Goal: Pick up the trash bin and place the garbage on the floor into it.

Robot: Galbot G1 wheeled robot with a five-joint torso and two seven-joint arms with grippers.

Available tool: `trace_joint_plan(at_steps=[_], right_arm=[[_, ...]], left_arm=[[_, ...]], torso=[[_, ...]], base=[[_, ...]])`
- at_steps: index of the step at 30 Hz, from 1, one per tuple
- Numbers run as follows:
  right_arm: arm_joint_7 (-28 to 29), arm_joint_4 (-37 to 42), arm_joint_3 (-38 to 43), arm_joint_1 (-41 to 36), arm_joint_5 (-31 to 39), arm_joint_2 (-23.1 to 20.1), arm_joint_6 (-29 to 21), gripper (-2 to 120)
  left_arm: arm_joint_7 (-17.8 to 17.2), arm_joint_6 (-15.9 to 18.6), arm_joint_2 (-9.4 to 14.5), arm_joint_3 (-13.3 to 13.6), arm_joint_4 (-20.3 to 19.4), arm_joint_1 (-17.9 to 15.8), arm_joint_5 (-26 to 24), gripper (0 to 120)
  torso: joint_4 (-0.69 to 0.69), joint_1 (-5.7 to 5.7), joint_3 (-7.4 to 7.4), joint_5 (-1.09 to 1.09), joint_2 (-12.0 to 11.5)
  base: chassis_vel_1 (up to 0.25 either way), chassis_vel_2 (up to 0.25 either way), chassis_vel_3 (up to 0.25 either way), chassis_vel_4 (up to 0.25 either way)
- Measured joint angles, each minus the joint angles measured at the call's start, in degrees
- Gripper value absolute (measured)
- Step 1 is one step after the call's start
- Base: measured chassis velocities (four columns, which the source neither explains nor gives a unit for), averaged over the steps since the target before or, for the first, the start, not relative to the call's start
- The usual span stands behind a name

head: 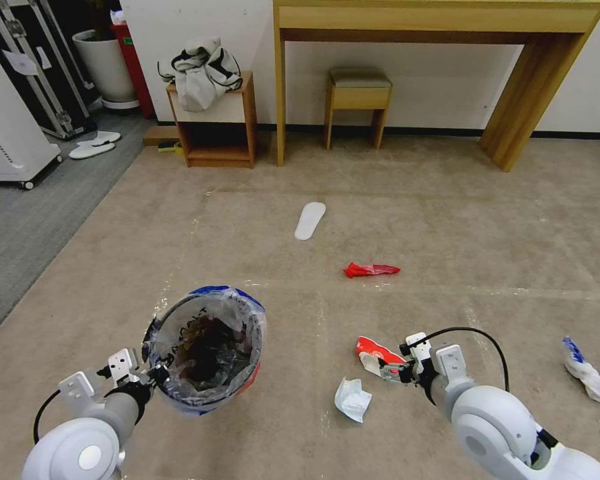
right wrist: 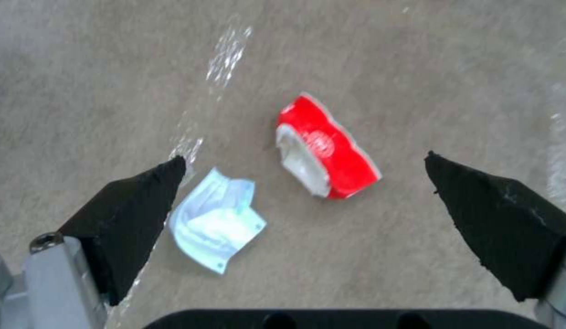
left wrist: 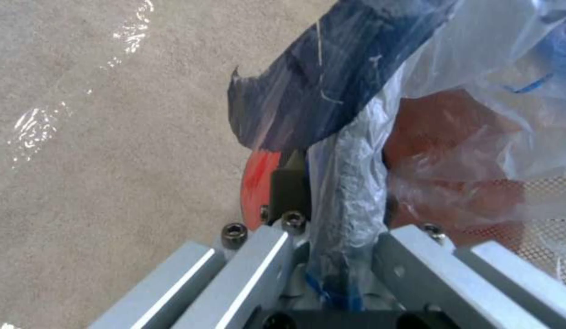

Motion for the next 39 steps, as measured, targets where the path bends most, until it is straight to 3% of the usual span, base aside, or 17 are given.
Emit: trace_joint_plan(at_steps=[8, 10, 16, 25, 27, 32, 39], right_arm=[[3.16, -5.13, -8.61, 6.94, 4.32, 3.05, 0.27, 100], [4.22, -9.42, -15.86, 12.87, 6.36, 4.53, 0.36, 100], [4.33, -13.65, -20.44, 17.25, 6.49, 5.05, 0.42, 100], [-5.12, -23.68, -25.71, 25.43, -8.01, 5.89, 1.45, 100], [-10.64, -27.47, -27.55, 28.27, -14.36, 5.62, 3.4, 100], [-14.21, -31.61, -29.63, 31.75, -18.75, 5.69, 3.9, 100], [-18.25, -34.71, -32.0, 35.82, -25.55, 4.49, 0.72, 100]], left_arm=[[0.02, 0.0, 0.15, -0.38, 0.39, 0.01, -0.08, 0], [-0.04, 0.0, -0.4, -0.41, 0.54, 0.19, 0.2, 0], [-0.06, 0.0, -0.97, -0.61, 0.96, 0.04, 0.36, 0], [-0.02, 0.0, -1.28, -1.38, 1.23, 0.28, 0.41, 0], [0.13, 0.0, -1.31, -1.67, 1.24, 0.39, 0.41, 0], [0.25, 0.0, -1.32, -1.98, 1.29, 0.71, 0.47, 0], [0.46, 0.0, -1.45, -2.36, 1.28, 0.95, 0.54, 0]], torso=[[0.01, 0.0, 0.0, 0.0, 0.0], [0.01, 0.0, 0.0, 0.0, 0.0], [0.0, 0.01, 0.01, -0.01, 0.0], [0.01, 0.01, 0.01, 0.0, -0.01], [0.0, 0.01, 0.01, 0.0, 0.0], [0.01, 0.01, 0.01, 0.01, -0.01], [0.0, 0.01, 0.01, 0.01, -0.01]], base=[[0.0, 0.0, 0.0, 0.0], [0.0, 0.0, 0.0, 0.0], [0.0, 0.0, 0.0, 0.0], [0.0, 0.0, 0.0, 0.0], [0.0, 0.0, 0.0, 0.0], [0.0, 0.0, 0.0, 0.0], [0.0, 0.0, 0.0, 0.0]])
